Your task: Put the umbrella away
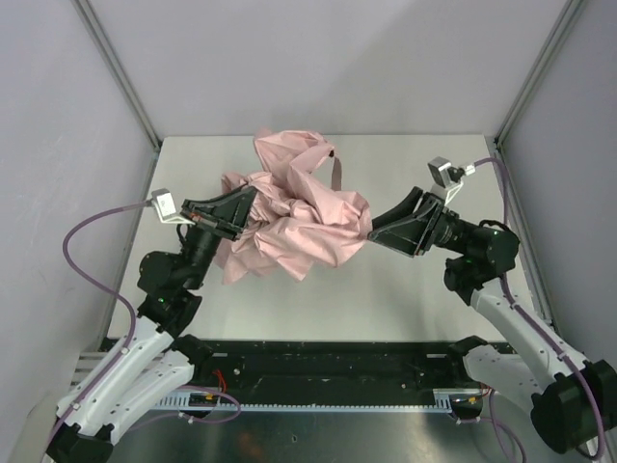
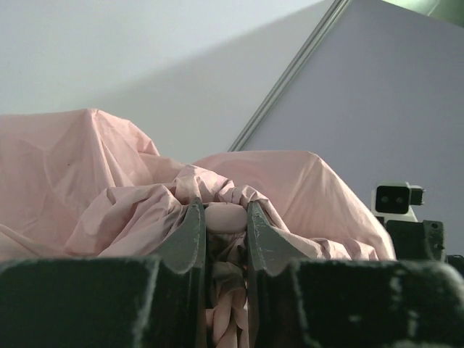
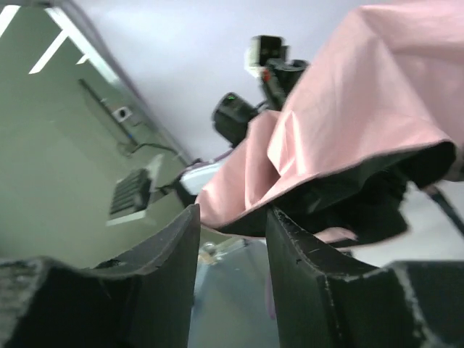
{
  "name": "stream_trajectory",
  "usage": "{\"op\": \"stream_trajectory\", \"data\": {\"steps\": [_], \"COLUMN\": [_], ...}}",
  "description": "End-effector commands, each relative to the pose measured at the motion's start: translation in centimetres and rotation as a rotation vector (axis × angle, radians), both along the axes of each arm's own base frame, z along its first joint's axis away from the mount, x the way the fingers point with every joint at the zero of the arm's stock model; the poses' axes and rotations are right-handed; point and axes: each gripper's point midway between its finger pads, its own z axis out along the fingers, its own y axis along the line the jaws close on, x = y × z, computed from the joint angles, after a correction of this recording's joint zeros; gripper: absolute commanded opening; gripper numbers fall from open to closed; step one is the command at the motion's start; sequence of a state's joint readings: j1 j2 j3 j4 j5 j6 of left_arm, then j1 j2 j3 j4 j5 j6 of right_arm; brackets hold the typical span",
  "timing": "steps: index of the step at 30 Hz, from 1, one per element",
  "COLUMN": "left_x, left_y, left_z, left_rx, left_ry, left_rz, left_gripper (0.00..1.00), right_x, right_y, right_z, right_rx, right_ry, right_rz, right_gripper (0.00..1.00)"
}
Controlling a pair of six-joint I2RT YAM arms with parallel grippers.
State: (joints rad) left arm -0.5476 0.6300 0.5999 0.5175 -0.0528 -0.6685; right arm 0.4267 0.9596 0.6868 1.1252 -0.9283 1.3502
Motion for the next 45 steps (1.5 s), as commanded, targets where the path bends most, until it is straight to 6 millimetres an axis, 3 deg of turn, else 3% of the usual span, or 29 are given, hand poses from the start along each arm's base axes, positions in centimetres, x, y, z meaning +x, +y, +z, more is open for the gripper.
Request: {"op": "stream_trajectory", "data": {"steps": [1,3,6,11,14,18,22,29,39,45], "left_x": [-1.4,-1.0,0.0,2.3,3.4,3.9,4.0,3.9,4.2,4.3], "left_y": [1.4,1.7,2.8,5.3,5.2,3.8,3.1,3.3,2.9,2.8], "left_z": [3.4,3.2,2.8,0.5,-0.6,-0.5,-1.1,-3.6,-4.7,-4.5], "left_rx": [-0.142,-0.158,-0.204,-0.435,-0.568,-0.636,-0.623,-0.624,-0.617,-0.609], "left_ry": [-0.073,-0.051,0.003,0.174,0.279,0.378,0.486,0.585,0.615,0.613], "left_rz": [-0.022,-0.011,0.047,0.141,0.112,0.028,0.019,0.054,0.054,0.054], "left_gripper": [0.00,0.00,0.00,0.00,0.00,0.00,0.00,0.00,0.00,0.00], "right_x": [3.4,4.7,4.6,2.5,2.3,3.5,5.2,7.5,6.0,5.8], "right_y": [-0.9,-1.3,-1.5,1.5,3.9,7.1,8.1,8.0,8.9,10.1], "right_z": [-2.7,-4.0,-5.0,-6.1,-6.8,-9.3,-10.8,-10.4,-7.4,-6.3], "right_rx": [-0.139,-0.218,-0.274,-0.245,-0.239,-0.309,-0.375,-0.432,-0.311,-0.285], "right_ry": [0.012,0.028,-0.023,-0.098,-0.145,-0.193,-0.284,-0.349,-0.398,-0.433], "right_rz": [-0.204,-0.341,-0.465,-0.559,-0.601,-0.618,-0.690,-0.845,-0.785,-0.754], "right_gripper": [0.53,0.61,0.65,0.68,0.69,0.68,0.68,0.71,0.69,0.59]}}
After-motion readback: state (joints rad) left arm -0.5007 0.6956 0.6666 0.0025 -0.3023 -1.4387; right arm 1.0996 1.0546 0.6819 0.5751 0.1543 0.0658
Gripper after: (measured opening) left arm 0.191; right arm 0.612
